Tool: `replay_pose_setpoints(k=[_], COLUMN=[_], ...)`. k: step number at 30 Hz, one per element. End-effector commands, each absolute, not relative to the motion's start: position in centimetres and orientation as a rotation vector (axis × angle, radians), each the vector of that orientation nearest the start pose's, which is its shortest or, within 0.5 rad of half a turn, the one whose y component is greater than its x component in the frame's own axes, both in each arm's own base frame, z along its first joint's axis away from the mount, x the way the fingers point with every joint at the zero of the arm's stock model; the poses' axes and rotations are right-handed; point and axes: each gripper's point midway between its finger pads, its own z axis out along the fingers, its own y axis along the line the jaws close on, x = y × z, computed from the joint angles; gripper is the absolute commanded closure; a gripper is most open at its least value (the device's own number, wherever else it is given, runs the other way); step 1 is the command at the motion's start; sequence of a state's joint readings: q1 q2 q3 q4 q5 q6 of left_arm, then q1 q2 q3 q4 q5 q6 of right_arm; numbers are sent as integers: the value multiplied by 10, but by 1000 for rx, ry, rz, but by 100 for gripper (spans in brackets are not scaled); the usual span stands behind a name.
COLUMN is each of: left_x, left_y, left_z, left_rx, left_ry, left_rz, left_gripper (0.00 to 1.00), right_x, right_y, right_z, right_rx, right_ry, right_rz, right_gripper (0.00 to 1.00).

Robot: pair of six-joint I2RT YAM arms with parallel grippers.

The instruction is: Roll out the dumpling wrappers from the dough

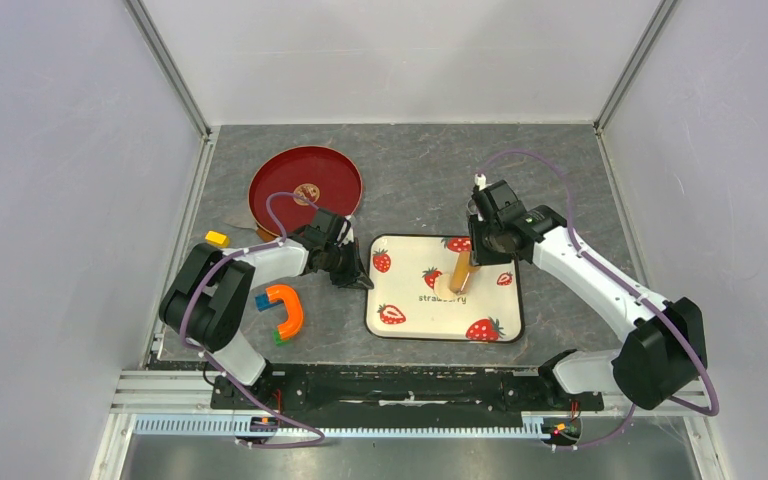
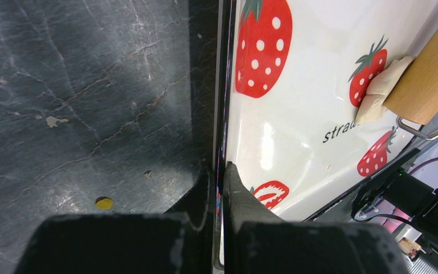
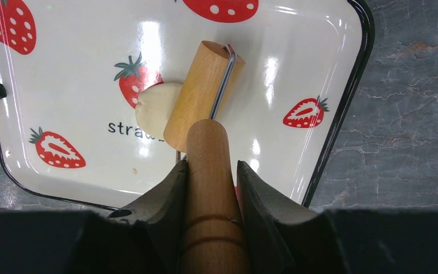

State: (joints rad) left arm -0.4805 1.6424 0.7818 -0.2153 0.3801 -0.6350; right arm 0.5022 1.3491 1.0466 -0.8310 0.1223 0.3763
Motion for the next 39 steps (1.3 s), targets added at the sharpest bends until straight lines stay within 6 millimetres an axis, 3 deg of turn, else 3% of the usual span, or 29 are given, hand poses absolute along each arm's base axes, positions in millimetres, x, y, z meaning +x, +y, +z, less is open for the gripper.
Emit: replay_pose_setpoints(k=[1, 18, 22, 27, 34, 39], left_x=[214, 213, 213, 213, 213, 213], left_y=[-175, -175, -175, -176, -177, -177], left_z=[-42, -43, -43, -43, -43, -43], left_rx=[-110, -107, -106, -102, -97, -96], left_ry=[2985, 2990, 2992, 2992, 2992, 2993], left_rz=[-409, -410, -410, -416, -422, -423], left_gripper=[98, 98, 98, 98, 98, 98], right_x=[177, 177, 186, 220, 265, 281], right_y=[27, 30, 41, 82, 134, 154], right_z=[83, 82, 88, 120, 188, 202], right_rx=[-329, -353, -382, -446, -453, -494], right_ry=[2970, 2975, 2946, 2811, 2546, 2466], right_rz=[-601, -580, -493, -205, 103, 192], right_gripper=[100, 100, 100, 100, 100, 100])
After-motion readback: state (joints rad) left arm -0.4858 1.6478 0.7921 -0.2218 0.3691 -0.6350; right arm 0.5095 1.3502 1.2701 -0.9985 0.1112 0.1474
